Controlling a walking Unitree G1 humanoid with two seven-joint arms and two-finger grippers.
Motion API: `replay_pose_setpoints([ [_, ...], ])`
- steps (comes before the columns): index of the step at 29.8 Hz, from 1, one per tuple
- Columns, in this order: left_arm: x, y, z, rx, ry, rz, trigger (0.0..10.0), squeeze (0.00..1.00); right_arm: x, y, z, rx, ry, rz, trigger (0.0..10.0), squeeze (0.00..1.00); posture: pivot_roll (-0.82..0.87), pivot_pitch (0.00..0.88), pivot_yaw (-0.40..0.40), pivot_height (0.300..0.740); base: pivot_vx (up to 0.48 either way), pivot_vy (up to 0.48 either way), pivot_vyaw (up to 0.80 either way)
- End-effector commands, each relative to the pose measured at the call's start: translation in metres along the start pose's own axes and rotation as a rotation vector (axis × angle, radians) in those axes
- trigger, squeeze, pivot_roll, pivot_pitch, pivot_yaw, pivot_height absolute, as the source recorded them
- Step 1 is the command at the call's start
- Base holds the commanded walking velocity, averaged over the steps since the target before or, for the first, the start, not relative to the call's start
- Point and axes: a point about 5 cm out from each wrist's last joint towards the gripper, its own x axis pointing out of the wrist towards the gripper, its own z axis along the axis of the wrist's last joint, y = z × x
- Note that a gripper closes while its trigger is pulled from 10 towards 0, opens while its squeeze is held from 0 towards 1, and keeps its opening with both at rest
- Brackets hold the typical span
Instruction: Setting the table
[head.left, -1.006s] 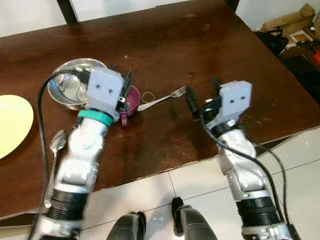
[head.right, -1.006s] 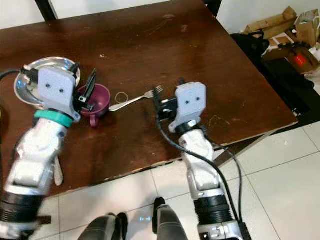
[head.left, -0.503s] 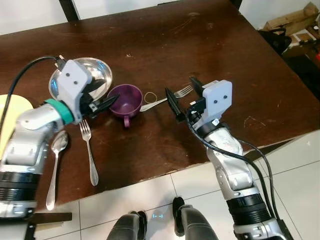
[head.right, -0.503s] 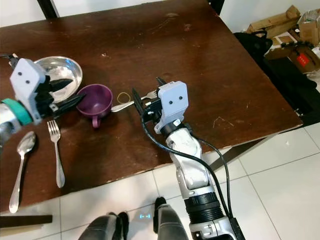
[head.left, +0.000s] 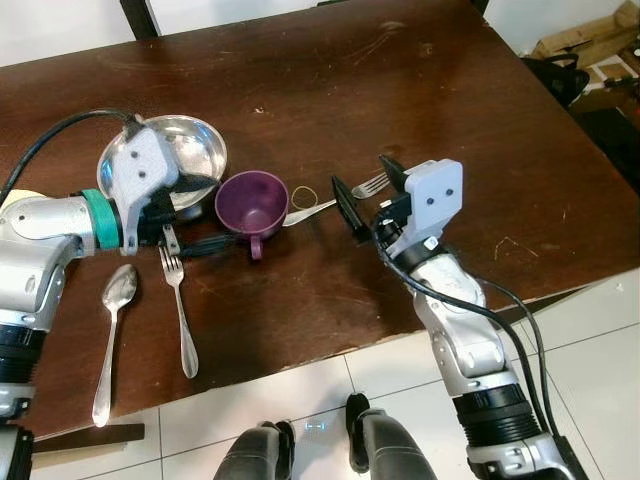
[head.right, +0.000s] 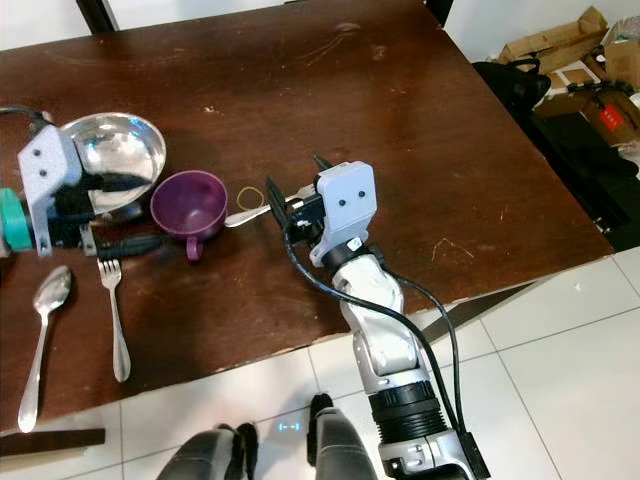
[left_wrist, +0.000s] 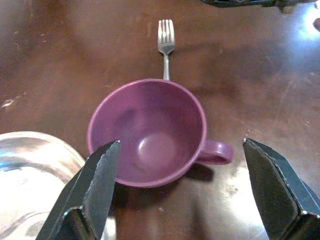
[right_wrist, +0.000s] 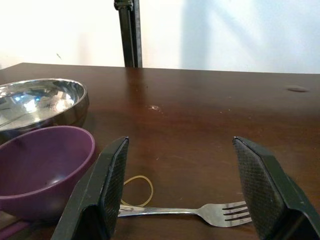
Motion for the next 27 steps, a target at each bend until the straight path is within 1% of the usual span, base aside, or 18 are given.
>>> replay_pose_setpoints([
  [1, -0.002, -0.009, -0.001, 0.059, 0.056, -0.119, 10.0, 0.0, -0.002, -0.001, -0.005, 0.012, 0.016, -0.007, 10.0, 0.0, 0.03, 0.163, 0.112, 0.74, 0.0, 0.0, 0.0],
  [2, -0.002, -0.009, -0.001, 0.059, 0.056, -0.119, 10.0, 0.0, -0.002, -0.001, -0.005, 0.012, 0.016, -0.007, 10.0, 0.0, 0.03, 0.163, 0.112, 0.74, 0.0, 0.0, 0.0],
  [4, -0.001, -0.012, -0.006, 0.141, 0.112, -0.162, 10.0, 0.0, -0.001, -0.001, -0.005, 0.011, 0.013, -0.007, 10.0, 0.0, 0.04, 0.162, 0.112, 0.74, 0.0, 0.0, 0.0],
  [5, -0.001, -0.012, -0.006, 0.141, 0.112, -0.162, 10.0, 0.0, -0.001, -0.001, -0.005, 0.011, 0.013, -0.007, 10.0, 0.0, 0.04, 0.162, 0.112, 0.74, 0.0, 0.0, 0.0],
  [8, 0.009, -0.006, -0.01, 0.234, 0.146, -0.118, 10.0, 0.0, 0.0, 0.0, -0.004, 0.013, 0.009, -0.004, 10.0, 0.0, 0.04, 0.162, 0.112, 0.74, 0.0, 0.0, 0.0],
  [9, 0.009, -0.006, -0.01, 0.234, 0.146, -0.118, 10.0, 0.0, 0.0, 0.0, -0.004, 0.013, 0.009, -0.004, 10.0, 0.0, 0.04, 0.162, 0.112, 0.74, 0.0, 0.0, 0.0],
  [10, 0.014, -0.002, -0.01, 0.275, 0.153, -0.1, 10.0, 0.0, 0.001, 0.0, -0.004, 0.013, 0.008, -0.004, 10.0, 0.0, 0.04, 0.157, 0.104, 0.74, 0.0, 0.0, 0.0],
  [11, 0.014, -0.002, -0.01, 0.275, 0.153, -0.1, 10.0, 0.0, 0.001, 0.0, -0.004, 0.013, 0.008, -0.004, 10.0, 0.0, 0.04, 0.157, 0.104, 0.74, 0.0, 0.0, 0.0],
  [12, 0.017, 0.001, -0.01, 0.302, 0.157, -0.091, 10.0, 0.0, 0.001, 0.0, -0.005, 0.013, 0.008, -0.004, 10.0, 0.0, 0.04, 0.157, 0.104, 0.74, 0.0, 0.0, 0.0],
  [13, 0.017, 0.001, -0.01, 0.302, 0.157, -0.091, 10.0, 0.0, 0.001, 0.0, -0.005, 0.013, 0.008, -0.004, 10.0, 0.0, 0.04, 0.157, 0.104, 0.74, 0.0, 0.0, 0.0],
  [14, 0.022, 0.004, -0.009, 0.336, 0.151, -0.081, 10.0, 0.0, 0.001, -0.001, -0.005, 0.013, 0.007, -0.003, 10.0, 0.0, 0.03, 0.153, 0.102, 0.74, 0.0, 0.0, 0.0],
  [15, 0.022, 0.004, -0.009, 0.336, 0.151, -0.081, 10.0, 0.0, 0.001, -0.001, -0.005, 0.013, 0.007, -0.003, 10.0, 0.0, 0.03, 0.153, 0.102, 0.74, 0.0, 0.0, 0.0],
  [16, 0.028, 0.007, -0.006, 0.384, 0.143, -0.069, 10.0, 0.0, 0.002, -0.001, -0.004, 0.012, 0.006, -0.004, 10.0, 0.0, 0.03, 0.153, 0.102, 0.74, 0.0, 0.0, 0.0],
  [18, 0.028, 0.007, -0.006, 0.384, 0.143, -0.069, 10.0, 0.0, 0.002, -0.001, -0.004, 0.012, 0.006, -0.004, 10.0, 0.0, 0.03, 0.153, 0.102, 0.74, 0.0, 0.0, 0.0],
  [20, 0.038, 0.009, -0.002, 0.463, 0.136, -0.072, 10.0, 0.0, 0.002, -0.002, -0.003, 0.011, 0.003, -0.007, 10.0, 0.0, 0.03, 0.153, 0.104, 0.74, 0.0, 0.0, 0.0],
  [24, 0.041, 0.007, -0.004, 0.481, 0.146, -0.093, 10.0, 0.0, 0.002, -0.002, -0.004, 0.01, 0.004, -0.009, 10.0, 0.0, 0.03, 0.155, 0.105, 0.74, 0.0, 0.0, 0.0],
  [25, 0.043, 0.005, -0.007, 0.493, 0.157, -0.118, 9.1, 0.0, 0.002, -0.003, -0.004, 0.01, 0.004, -0.01, 10.0, 0.0, 0.02, 0.158, 0.106, 0.74, 0.0, 0.0, 0.0],
  [27, 0.043, 0.005, -0.007, 0.493, 0.157, -0.118, 9.1, 0.0, 0.002, -0.003, -0.004, 0.01, 0.004, -0.01, 10.0, 0.0, 0.02, 0.158, 0.106, 0.74, 0.0, 0.0, 0.0],
])
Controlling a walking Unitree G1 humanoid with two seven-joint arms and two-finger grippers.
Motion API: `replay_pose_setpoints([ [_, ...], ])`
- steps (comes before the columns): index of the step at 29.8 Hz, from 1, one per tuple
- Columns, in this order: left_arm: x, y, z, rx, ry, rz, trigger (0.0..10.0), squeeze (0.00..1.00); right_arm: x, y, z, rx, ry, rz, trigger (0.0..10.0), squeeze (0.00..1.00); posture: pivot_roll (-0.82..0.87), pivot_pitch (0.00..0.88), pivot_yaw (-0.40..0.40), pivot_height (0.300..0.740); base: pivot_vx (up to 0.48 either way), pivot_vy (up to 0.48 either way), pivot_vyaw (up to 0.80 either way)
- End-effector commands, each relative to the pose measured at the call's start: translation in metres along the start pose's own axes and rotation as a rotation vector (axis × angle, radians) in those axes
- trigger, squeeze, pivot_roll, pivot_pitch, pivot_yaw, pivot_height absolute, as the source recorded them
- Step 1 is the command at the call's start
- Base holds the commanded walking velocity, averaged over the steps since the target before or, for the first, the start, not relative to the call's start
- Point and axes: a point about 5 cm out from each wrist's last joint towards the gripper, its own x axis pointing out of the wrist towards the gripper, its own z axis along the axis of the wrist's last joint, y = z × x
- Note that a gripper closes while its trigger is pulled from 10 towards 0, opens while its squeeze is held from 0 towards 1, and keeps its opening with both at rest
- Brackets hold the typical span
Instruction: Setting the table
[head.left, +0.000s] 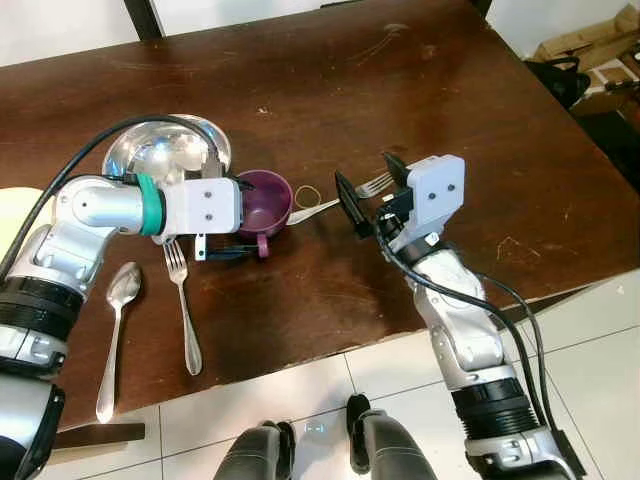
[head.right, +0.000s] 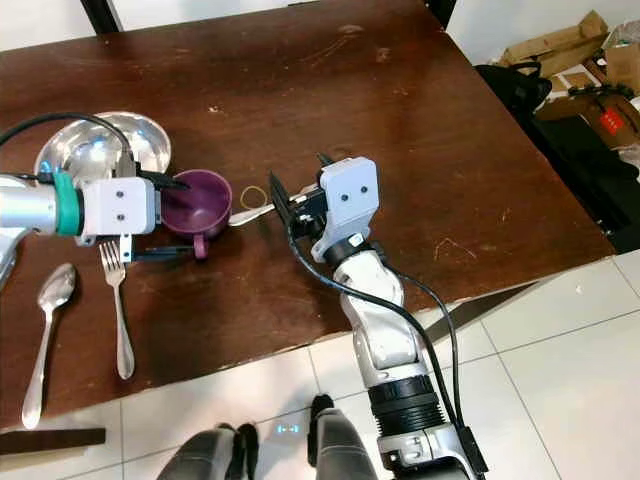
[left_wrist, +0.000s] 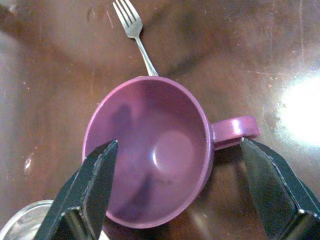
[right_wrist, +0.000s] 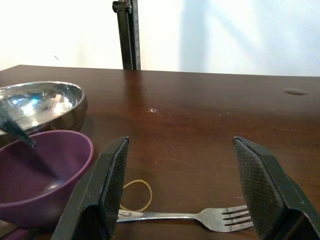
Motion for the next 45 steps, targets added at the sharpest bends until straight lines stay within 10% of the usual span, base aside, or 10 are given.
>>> replay_pose_setpoints([
  [1, 0.002, -0.007, -0.005, 0.001, 0.021, -0.04, 9.1, 0.0, -0.002, 0.001, -0.003, 0.01, 0.008, 0.003, 10.0, 0.0, 0.02, 0.158, 0.106, 0.74, 0.0, 0.0, 0.0],
  [5, 0.01, -0.015, -0.011, 0.012, 0.036, -0.083, 7.6, 0.0, -0.002, 0.001, -0.004, 0.011, 0.009, -0.001, 10.0, 0.0, 0.02, 0.161, 0.106, 0.74, 0.0, 0.0, 0.0],
  [6, 0.014, -0.018, -0.014, 0.005, 0.044, -0.08, 2.6, 0.0, -0.002, 0.001, -0.004, 0.013, 0.009, -0.003, 10.0, 0.0, 0.02, 0.166, 0.103, 0.74, 0.0, 0.0, 0.0],
  [10, 0.024, -0.019, -0.022, -0.023, 0.054, -0.031, 0.0, 0.0, -0.003, -0.001, -0.003, 0.013, 0.008, -0.011, 10.0, 0.0, 0.01, 0.17, 0.098, 0.74, 0.0, 0.0, 0.0],
  [30, 0.037, -0.008, -0.01, -0.173, -0.123, 0.149, 0.0, 0.0, -0.004, -0.002, -0.003, 0.02, 0.01, -0.015, 10.0, 0.0, 0.01, 0.183, 0.093, 0.74, 0.0, 0.0, 0.0],
  [31, 0.039, -0.005, -0.006, -0.194, -0.145, 0.179, 5.0, 0.0, -0.003, -0.001, -0.002, 0.022, 0.006, -0.014, 10.0, 0.0, 0.01, 0.184, 0.093, 0.74, 0.0, 0.0, 0.0],
  [32, 0.039, -0.005, -0.006, -0.194, -0.145, 0.179, 5.0, 0.0, -0.003, -0.001, -0.002, 0.022, 0.006, -0.014, 10.0, 0.0, 0.01, 0.184, 0.093, 0.74, 0.0, 0.0, 0.0],
  [33, 0.04, -0.002, -0.002, -0.214, -0.167, 0.212, 10.0, 0.0, -0.003, -0.001, -0.001, 0.026, 0.001, -0.012, 10.0, 0.0, 0.01, 0.184, 0.094, 0.74, 0.0, 0.0, 0.0],
  [40, 0.047, 0.0, 0.01, -0.258, -0.231, 0.249, 10.0, 0.0, 0.0, 0.013, 0.005, 0.066, -0.026, 0.07, 10.0, 0.0, 0.01, 0.188, 0.094, 0.74, 0.0, 0.0, 0.0],
  [45, 0.047, -0.006, 0.014, -0.247, -0.238, 0.178, 10.0, 0.0, -0.005, 0.048, 0.0, -0.045, -0.002, 0.357, 10.0, 0.0, 0.01, 0.192, 0.092, 0.74, 0.0, 0.0, 0.0],
])
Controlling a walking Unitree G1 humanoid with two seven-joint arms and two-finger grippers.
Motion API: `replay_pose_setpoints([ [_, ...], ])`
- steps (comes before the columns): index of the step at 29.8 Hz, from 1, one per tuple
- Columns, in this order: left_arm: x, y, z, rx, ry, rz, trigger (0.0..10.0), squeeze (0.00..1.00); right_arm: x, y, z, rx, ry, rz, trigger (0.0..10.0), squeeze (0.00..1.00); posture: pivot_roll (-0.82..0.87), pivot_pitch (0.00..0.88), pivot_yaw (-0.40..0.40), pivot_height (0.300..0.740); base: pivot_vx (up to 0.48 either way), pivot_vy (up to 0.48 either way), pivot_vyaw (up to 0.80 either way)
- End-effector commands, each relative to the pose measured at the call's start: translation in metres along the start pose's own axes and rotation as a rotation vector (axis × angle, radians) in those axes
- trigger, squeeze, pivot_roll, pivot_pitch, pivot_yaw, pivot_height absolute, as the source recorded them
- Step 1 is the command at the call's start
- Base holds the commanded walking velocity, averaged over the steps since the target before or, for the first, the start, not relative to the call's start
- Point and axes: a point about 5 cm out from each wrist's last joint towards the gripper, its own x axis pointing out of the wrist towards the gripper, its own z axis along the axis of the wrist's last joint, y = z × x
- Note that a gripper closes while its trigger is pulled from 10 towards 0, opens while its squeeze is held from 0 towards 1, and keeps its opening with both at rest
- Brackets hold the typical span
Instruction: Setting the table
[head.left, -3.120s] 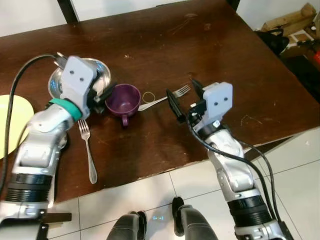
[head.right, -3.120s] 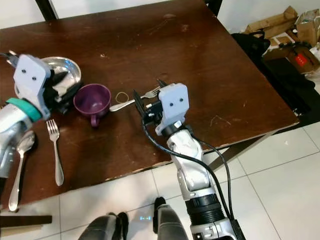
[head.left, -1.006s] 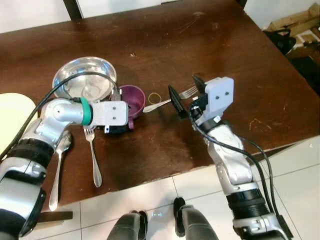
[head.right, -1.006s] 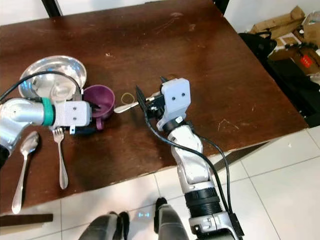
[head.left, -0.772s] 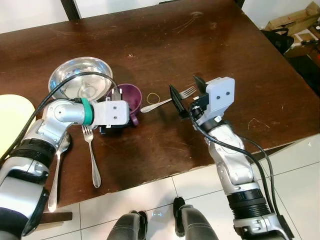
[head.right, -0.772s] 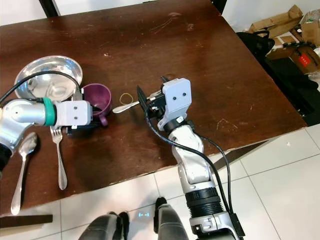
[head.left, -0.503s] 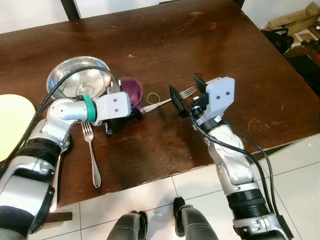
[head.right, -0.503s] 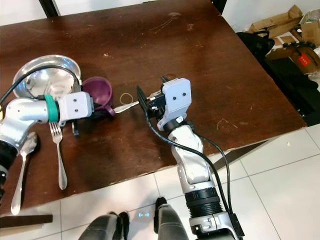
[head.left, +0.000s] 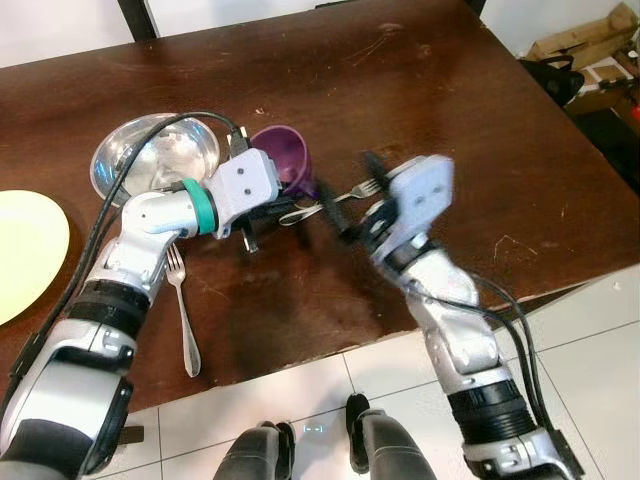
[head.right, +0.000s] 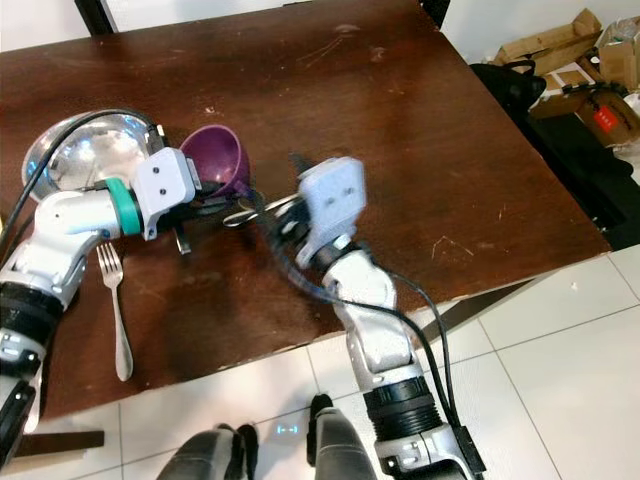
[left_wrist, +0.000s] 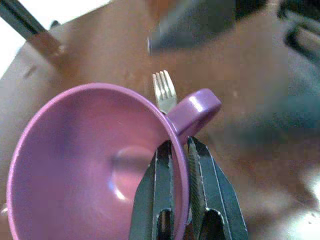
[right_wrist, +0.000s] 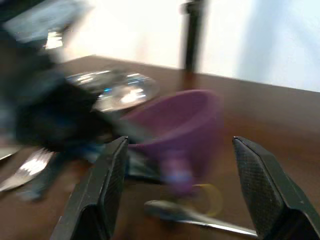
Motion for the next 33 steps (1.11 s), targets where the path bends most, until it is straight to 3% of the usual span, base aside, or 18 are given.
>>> replay_pose_setpoints([
  [1, -0.003, -0.004, -0.002, -0.005, 0.01, -0.025, 10.0, 0.0, -0.001, 0.009, -0.001, -0.018, 0.001, 0.057, 10.0, 0.0, 0.01, 0.192, 0.092, 0.74, 0.0, 0.0, 0.0],
  [2, -0.005, -0.003, -0.002, -0.008, 0.011, -0.036, 10.0, 0.0, 0.0, 0.012, -0.002, -0.034, 0.007, 0.085, 10.0, 1.0, 0.01, 0.192, 0.092, 0.74, 0.0, 0.0, 0.0],
  [10, -0.009, 0.0, -0.002, -0.006, 0.021, -0.046, 10.0, 0.0, 0.001, 0.014, -0.003, -0.057, 0.01, 0.108, 10.0, 1.0, 0.01, 0.193, 0.091, 0.74, 0.0, 0.0, 0.0],
  [11, -0.019, 0.005, -0.004, 0.007, 0.052, -0.052, 10.0, 0.0, 0.001, 0.016, -0.003, -0.093, 0.014, 0.141, 10.0, 1.0, 0.02, 0.189, 0.088, 0.74, 0.0, 0.0, 0.0],
  [13, -0.019, 0.005, -0.004, 0.007, 0.052, -0.052, 10.0, 0.0, 0.001, 0.016, -0.003, -0.093, 0.014, 0.141, 10.0, 1.0, 0.02, 0.189, 0.088, 0.74, 0.0, 0.0, 0.0],
  [14, -0.029, 0.008, -0.004, 0.02, 0.073, -0.07, 10.0, 0.0, -0.001, 0.016, -0.005, -0.14, 0.025, 0.179, 10.0, 0.0, 0.02, 0.187, 0.086, 0.74, 0.0, 0.0, 0.0],
  [17, -0.029, 0.008, -0.004, 0.02, 0.073, -0.07, 10.0, 0.0, -0.001, 0.016, -0.005, -0.14, 0.025, 0.179, 10.0, 0.0, 0.02, 0.187, 0.086, 0.74, 0.0, 0.0, 0.0],
  [18, -0.036, 0.009, -0.002, 0.031, 0.083, -0.097, 10.0, 0.0, -0.002, 0.017, -0.007, -0.18, 0.038, 0.218, 10.0, 0.0, 0.02, 0.185, 0.084, 0.74, 0.0, 0.0, 0.0],
  [20, -0.036, 0.009, -0.002, 0.031, 0.083, -0.097, 10.0, 0.0, -0.002, 0.017, -0.007, -0.18, 0.038, 0.218, 10.0, 0.0, 0.02, 0.185, 0.084, 0.74, 0.0, 0.0, 0.0],
  [23, -0.04, 0.004, 0.006, 0.034, 0.065, -0.143, 10.0, 0.0, -0.006, 0.018, -0.015, -0.261, 0.074, 0.285, 10.0, 0.0, 0.03, 0.179, 0.084, 0.74, 0.0, 0.0, 0.0],
  [33, -0.037, -0.004, 0.015, 0.011, 0.019, -0.18, 10.0, 0.0, -0.004, 0.021, -0.018, -0.248, 0.082, 0.311, 10.0, 0.0, 0.03, 0.174, 0.086, 0.74, 0.0, 0.0, 0.0],
])
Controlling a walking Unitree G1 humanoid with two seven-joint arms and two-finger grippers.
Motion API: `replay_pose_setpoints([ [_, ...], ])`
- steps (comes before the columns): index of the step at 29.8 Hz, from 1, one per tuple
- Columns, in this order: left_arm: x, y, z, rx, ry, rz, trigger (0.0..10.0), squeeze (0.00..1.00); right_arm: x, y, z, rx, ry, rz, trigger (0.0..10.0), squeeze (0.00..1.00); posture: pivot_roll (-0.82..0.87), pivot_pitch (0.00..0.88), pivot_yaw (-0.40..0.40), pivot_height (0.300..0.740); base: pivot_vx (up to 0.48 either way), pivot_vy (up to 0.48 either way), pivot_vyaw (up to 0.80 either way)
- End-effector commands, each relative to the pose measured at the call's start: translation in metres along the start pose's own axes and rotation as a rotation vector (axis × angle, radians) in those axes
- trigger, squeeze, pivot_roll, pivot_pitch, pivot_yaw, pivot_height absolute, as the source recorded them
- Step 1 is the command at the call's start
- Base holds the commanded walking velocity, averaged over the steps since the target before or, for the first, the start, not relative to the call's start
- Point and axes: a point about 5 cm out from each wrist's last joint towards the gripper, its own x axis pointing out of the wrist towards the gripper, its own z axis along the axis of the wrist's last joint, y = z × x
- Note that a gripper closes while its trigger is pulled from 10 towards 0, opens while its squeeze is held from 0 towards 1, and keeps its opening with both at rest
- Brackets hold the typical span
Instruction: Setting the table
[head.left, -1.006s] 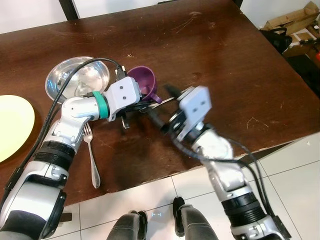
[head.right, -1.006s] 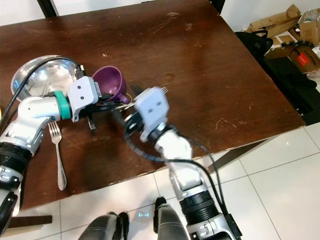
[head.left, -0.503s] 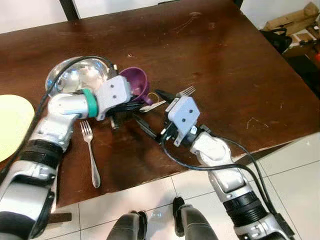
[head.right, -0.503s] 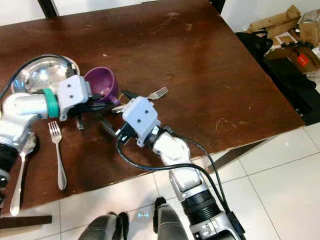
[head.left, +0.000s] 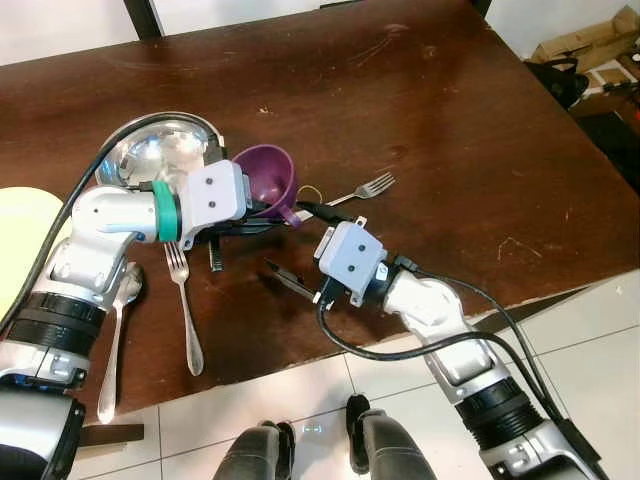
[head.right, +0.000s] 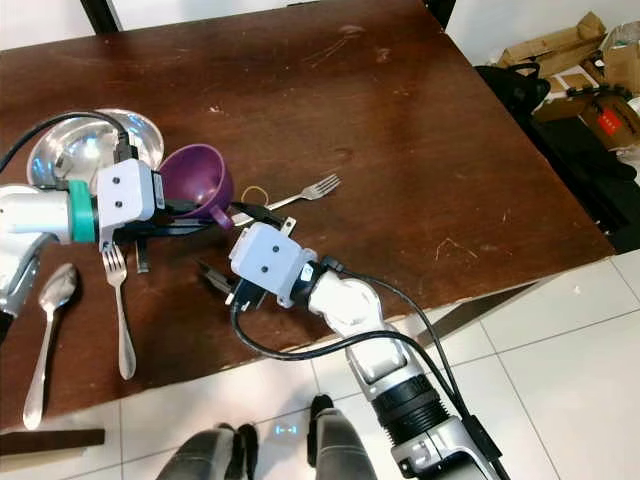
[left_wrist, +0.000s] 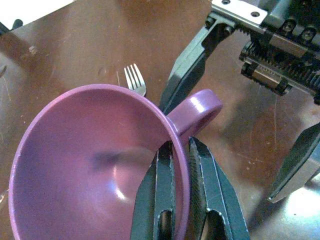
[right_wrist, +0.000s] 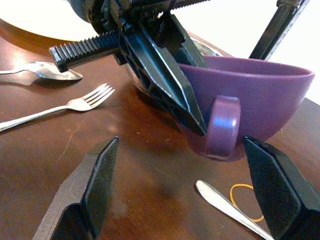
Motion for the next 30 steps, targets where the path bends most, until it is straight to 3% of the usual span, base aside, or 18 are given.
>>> replay_pose_setpoints([
  [1, 0.003, -0.007, 0.0, -0.016, -0.019, -0.031, 10.0, 0.0, 0.004, 0.006, 0.0, 0.014, -0.009, 0.021, 10.0, 0.0, 0.03, 0.175, 0.087, 0.74, 0.0, 0.0, 0.0],
  [16, 0.008, -0.022, -0.002, -0.043, -0.006, -0.065, 10.0, 0.0, 0.003, -0.008, 0.002, 0.104, -0.053, -0.067, 10.0, 0.0, 0.03, 0.183, 0.09, 0.74, 0.0, 0.0, 0.0],
  [17, 0.009, -0.023, -0.001, -0.048, -0.01, -0.068, 10.0, 0.0, 0.003, -0.008, 0.002, 0.11, -0.055, -0.069, 8.1, 0.0, 0.03, 0.183, 0.09, 0.74, 0.0, 0.0, 0.0],
  [20, 0.01, -0.024, -0.001, -0.051, -0.013, -0.07, 10.0, 0.0, 0.003, -0.008, 0.002, 0.113, -0.056, -0.071, 8.1, 0.0, 0.03, 0.183, 0.09, 0.74, 0.0, 0.0, 0.0],
  [21, 0.01, -0.023, 0.001, -0.054, -0.018, -0.067, 10.0, 0.0, 0.004, -0.007, 0.002, 0.117, -0.056, -0.067, 1.3, 0.0, 0.03, 0.185, 0.092, 0.74, 0.0, 0.0, 0.0],
  [22, 0.01, -0.022, 0.001, -0.055, -0.02, -0.065, 10.0, 0.0, 0.005, -0.006, 0.001, 0.119, -0.055, -0.065, 0.0, 0.0, 0.03, 0.185, 0.092, 0.74, 0.0, 0.0, 0.0],
  [30, 0.008, -0.021, 0.001, -0.054, -0.015, -0.061, 10.0, 0.0, 0.005, -0.006, 0.001, 0.129, -0.059, -0.062, 0.0, 0.0, 0.03, 0.187, 0.093, 0.74, 0.0, 0.0, 0.0],
])
